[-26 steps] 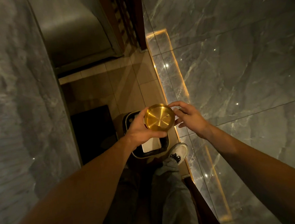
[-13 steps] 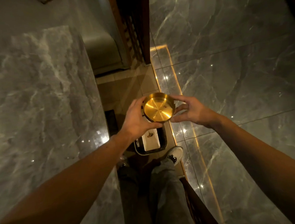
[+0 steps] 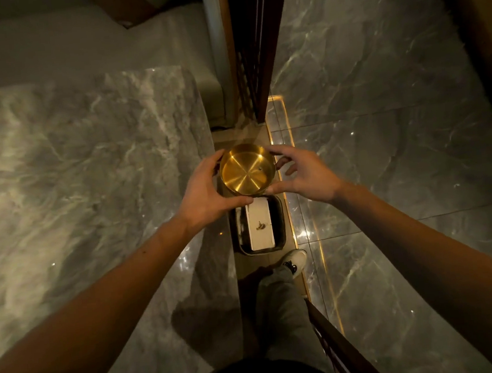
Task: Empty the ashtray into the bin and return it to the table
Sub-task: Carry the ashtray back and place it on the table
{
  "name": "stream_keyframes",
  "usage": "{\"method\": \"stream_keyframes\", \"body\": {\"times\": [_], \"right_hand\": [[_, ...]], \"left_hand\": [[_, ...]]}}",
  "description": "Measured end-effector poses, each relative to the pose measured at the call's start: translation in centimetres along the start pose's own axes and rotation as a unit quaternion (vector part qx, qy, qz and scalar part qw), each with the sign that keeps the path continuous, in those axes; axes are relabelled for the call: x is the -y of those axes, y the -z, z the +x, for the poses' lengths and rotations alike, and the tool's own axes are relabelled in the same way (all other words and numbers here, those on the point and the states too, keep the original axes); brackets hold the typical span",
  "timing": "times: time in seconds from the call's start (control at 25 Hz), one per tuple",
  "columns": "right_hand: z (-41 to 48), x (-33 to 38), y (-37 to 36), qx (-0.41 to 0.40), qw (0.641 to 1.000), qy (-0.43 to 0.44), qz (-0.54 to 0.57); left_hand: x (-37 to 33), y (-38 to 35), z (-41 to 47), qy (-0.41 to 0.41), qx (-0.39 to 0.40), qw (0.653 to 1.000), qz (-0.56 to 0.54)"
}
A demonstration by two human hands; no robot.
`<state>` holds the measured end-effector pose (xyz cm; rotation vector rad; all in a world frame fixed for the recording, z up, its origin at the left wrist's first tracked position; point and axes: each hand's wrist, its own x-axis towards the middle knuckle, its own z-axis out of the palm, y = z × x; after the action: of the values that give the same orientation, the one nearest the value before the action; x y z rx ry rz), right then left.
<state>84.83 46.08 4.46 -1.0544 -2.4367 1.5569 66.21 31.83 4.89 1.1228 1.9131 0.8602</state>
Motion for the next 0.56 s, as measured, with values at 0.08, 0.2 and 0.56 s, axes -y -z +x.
{"method": "stream_keyframes", "body": {"times": [0.08, 0.2, 0.56], "right_hand": [[0.1, 1.9, -1.2, -0.002, 1.0, 0.009, -0.015], [0.4, 5.3, -3.2, -0.004, 0.999, 0.024, -0.028], [2.1, 12.5, -8.5, 0.016, 0.995, 0.08, -0.063]], "left_hand": [[0.4, 2.1, -1.2, -0.007, -0.01, 1.0, -0.007], [1.3, 5.4, -3.0, -0.026, -0.029, 0.999, -0.012], [4.1, 12.9, -7.8, -0.037, -0.085, 0.996, -0.01]]}}
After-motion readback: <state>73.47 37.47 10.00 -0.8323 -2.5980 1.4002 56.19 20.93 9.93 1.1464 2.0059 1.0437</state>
